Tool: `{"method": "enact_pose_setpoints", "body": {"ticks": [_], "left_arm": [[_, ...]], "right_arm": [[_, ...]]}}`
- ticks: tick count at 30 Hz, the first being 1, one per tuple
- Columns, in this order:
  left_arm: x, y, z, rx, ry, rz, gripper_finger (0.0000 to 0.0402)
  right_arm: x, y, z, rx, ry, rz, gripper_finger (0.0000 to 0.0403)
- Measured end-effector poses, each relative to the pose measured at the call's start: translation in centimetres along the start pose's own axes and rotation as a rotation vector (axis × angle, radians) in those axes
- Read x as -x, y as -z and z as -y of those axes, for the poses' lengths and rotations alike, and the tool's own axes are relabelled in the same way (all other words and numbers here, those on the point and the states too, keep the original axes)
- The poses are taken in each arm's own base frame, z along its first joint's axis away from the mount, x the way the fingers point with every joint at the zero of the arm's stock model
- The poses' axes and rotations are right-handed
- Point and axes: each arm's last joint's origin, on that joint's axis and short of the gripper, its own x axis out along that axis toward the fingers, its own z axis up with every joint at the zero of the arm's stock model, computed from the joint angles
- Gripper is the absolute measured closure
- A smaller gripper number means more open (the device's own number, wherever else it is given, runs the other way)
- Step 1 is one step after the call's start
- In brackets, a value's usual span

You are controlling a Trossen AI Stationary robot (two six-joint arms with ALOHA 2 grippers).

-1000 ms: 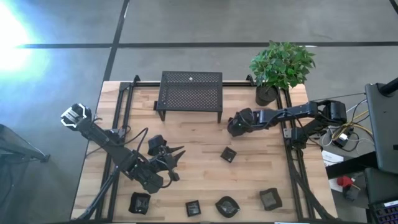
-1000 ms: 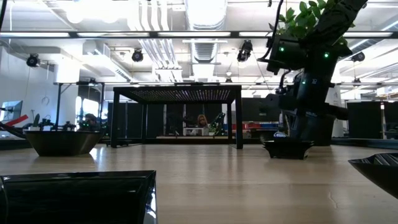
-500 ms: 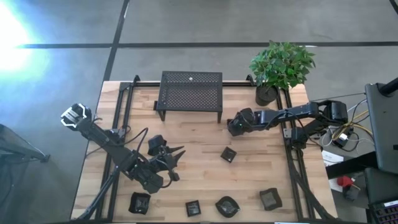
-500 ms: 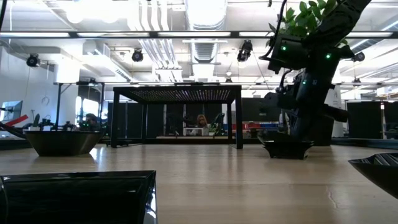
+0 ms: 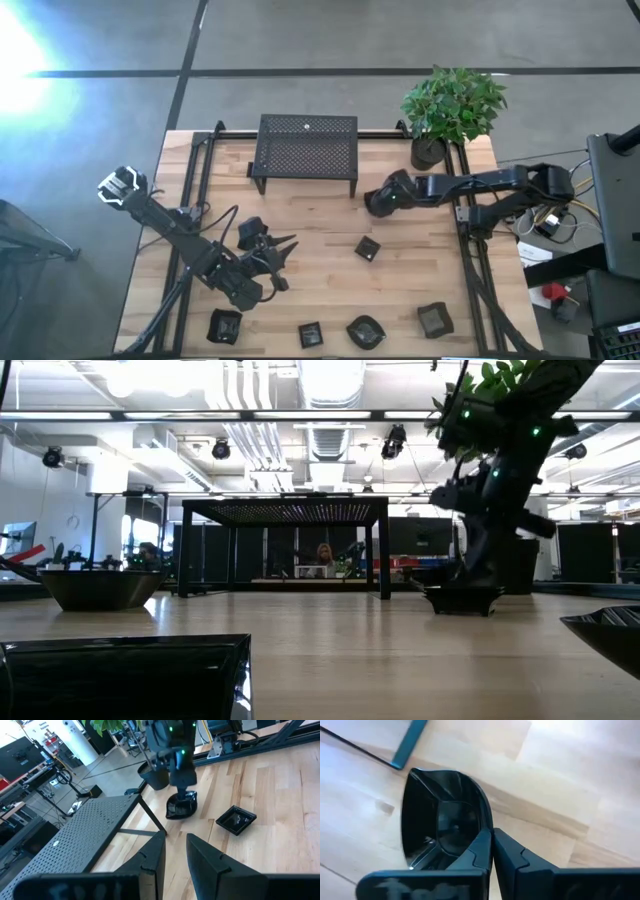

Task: Pick & Place Mini shaped plates
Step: Put the stacked black leaf shaped plates on the shelf

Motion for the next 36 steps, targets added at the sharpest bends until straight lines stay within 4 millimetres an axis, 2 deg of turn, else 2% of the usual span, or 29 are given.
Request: {"method": "enact_pose_setpoints", "body": {"ticks": [20,26,36], "left_arm": [[0.0,0.0,0.0,0.0,0.0,0.0,0.0323],[0.0,0.0,0.0,0.0,0.0,0.0,0.0323],[0.0,0.0,0.0,0.0,0.0,0.0,0.0323]], "right_arm": [[7.8,-2.3,1.0,0.067,-0.062,0.096,0.0395],[10.0,-3.9,-0.1,0.116,-0.12,0.15,0.0395],[12.8,-7.2,-3.0,0.21,-0.179,0.229,0.0395]]}}
